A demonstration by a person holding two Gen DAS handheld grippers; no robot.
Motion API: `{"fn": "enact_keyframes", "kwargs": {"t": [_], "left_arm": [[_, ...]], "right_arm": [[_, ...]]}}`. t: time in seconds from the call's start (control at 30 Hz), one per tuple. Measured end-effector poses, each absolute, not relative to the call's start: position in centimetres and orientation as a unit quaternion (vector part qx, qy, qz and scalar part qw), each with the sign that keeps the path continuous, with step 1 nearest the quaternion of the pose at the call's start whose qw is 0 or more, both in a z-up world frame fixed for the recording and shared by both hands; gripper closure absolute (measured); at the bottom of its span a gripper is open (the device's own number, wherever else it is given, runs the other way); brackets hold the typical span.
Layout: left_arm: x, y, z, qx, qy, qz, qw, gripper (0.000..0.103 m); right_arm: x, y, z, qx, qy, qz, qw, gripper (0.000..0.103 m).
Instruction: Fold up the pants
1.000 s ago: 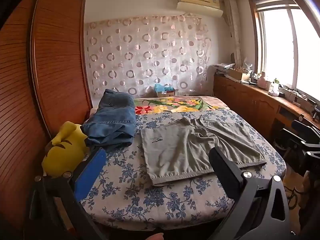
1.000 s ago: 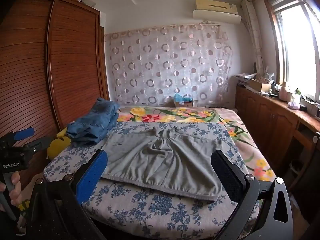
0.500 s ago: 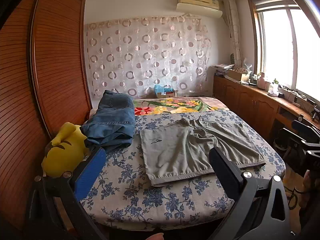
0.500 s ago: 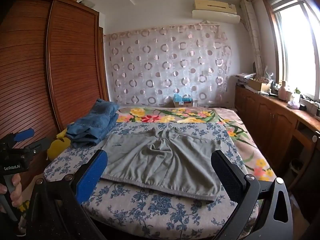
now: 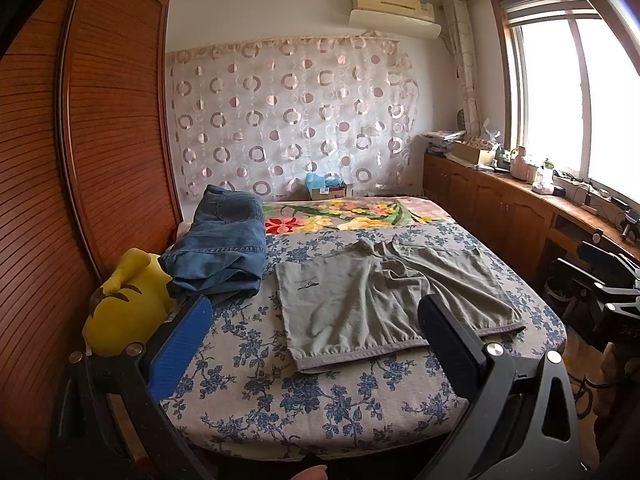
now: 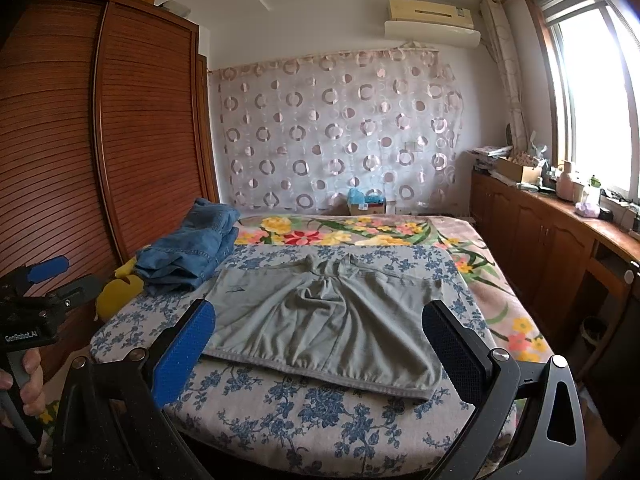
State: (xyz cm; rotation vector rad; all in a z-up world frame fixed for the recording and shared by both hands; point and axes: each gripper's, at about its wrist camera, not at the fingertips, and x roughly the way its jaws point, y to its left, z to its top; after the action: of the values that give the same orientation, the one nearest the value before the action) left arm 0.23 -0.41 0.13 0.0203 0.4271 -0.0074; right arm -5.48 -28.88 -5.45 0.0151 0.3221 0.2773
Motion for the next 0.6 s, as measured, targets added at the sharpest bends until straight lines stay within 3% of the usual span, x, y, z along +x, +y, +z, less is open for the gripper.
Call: {"fn": "enact_keyframes", "kwargs": {"t": [0.6], "left_arm": [[0.16,-0.52,0.12,0.011,0.209,-0.003,0.978,0.0]], "right_arm": [[-5.63,-29.08,-5.48,0.006,0.157,0.137,0.978,0.0]]}}
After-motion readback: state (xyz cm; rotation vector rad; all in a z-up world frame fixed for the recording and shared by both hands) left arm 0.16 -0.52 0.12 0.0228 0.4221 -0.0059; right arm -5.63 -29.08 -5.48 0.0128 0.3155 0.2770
